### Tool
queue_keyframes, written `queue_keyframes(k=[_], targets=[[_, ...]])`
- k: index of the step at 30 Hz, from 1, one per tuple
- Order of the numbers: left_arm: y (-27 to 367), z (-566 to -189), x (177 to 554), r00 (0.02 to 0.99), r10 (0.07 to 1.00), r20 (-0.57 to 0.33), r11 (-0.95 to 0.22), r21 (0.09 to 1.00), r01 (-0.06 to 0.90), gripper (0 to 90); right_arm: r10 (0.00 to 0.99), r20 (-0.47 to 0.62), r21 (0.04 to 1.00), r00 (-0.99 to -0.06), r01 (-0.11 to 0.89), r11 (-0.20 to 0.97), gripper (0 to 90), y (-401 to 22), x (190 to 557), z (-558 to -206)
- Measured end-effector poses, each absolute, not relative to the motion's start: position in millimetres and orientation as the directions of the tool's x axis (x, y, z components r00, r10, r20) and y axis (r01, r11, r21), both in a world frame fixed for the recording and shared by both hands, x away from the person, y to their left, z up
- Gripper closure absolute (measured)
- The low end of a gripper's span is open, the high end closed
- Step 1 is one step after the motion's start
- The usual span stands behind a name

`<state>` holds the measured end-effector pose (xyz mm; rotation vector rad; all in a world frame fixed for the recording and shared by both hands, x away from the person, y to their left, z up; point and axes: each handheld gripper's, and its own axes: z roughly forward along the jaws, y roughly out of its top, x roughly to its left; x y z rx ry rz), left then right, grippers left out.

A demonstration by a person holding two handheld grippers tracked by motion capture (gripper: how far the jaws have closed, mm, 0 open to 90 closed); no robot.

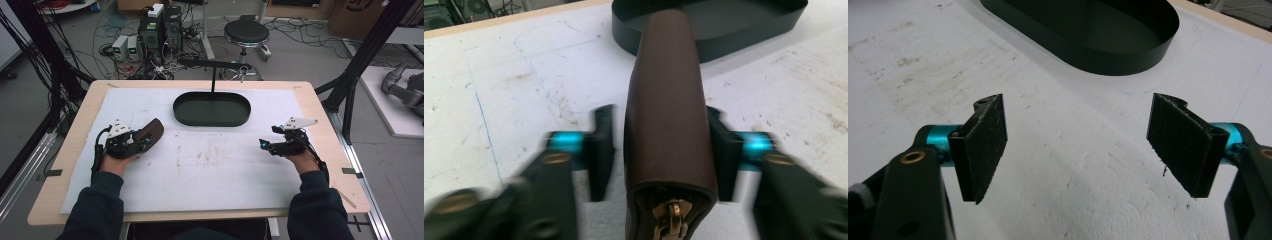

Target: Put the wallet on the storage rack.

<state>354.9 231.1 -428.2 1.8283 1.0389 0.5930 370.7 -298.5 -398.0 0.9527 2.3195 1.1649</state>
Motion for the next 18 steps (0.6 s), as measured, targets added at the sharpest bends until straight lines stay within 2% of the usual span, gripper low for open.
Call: queue_keyframes(k=[3,8,18], targets=[[230.1,-427.2,356.2,0.536,0.844,-0.034,-0.213,0.895,0.392,64.8,0.715,-0.026,0.811,-0.699,0.404,0.424,24.4,-298.8,370.8,-398.0],[226.2,-415.5,364.9,0.563,0.824,-0.061,-0.186,0.910,0.371,65.4,0.717,-0.023,0.817,-0.696,0.401,0.415,24.4,-300.6,371.2,-397.3],[185.1,-375.2,414.0,0.671,0.737,-0.077,-0.177,0.937,0.301,65.4,0.722,-0.006,0.825,-0.692,0.404,0.395,24.4,-303.9,373.1,-396.6]])
